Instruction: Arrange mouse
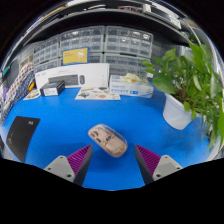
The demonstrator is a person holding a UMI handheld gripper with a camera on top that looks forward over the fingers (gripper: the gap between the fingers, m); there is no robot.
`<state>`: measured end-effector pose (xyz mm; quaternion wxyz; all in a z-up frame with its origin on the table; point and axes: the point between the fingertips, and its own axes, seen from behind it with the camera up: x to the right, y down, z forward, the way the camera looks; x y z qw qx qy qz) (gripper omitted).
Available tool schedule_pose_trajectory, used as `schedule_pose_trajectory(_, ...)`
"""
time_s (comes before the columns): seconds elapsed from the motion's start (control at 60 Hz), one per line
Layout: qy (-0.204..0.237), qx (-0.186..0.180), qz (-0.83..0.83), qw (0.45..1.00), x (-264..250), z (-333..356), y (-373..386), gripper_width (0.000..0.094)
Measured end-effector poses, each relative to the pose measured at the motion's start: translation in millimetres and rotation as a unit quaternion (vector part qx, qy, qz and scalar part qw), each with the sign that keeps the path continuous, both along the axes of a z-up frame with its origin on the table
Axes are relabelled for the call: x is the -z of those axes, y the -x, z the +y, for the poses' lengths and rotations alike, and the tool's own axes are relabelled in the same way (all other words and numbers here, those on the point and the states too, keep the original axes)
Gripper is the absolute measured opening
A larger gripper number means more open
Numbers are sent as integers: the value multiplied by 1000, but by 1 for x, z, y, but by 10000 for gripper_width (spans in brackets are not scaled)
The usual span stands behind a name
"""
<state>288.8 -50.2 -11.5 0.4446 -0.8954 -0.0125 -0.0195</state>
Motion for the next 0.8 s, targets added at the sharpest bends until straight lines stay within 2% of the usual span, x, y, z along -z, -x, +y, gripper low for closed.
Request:
schedule_pose_trajectory(0.167, 1, -8, 15, 1000, 0, 40, -4, 828)
schedule_pose_trajectory(0.3, 6, 0, 24, 1000, 2, 63, -13, 757)
schedule_pose_trajectory(0.467, 14, 13, 41, 999, 8, 77, -18, 602)
schedule_pose_trajectory(0.533, 12, 10, 42, 999, 7, 78, -15, 471)
schedule_pose_trajectory(0.683, 11, 10, 31, 999, 8, 78, -14, 402)
schedule_pose_trajectory(0.733, 17, 12, 30, 999, 9, 78, -14, 349)
schedule_pose_trajectory(0.75, 19, 13, 30, 999, 10, 79, -14, 348)
schedule_pose_trajectory(0.767, 23, 16, 30, 999, 9, 78, -14, 421)
schedule_pose_trajectory(0.783, 26, 18, 31, 999, 9, 78, -14, 322)
schedule_pose_trajectory(0.8, 30, 21, 33, 999, 10, 78, -14, 321)
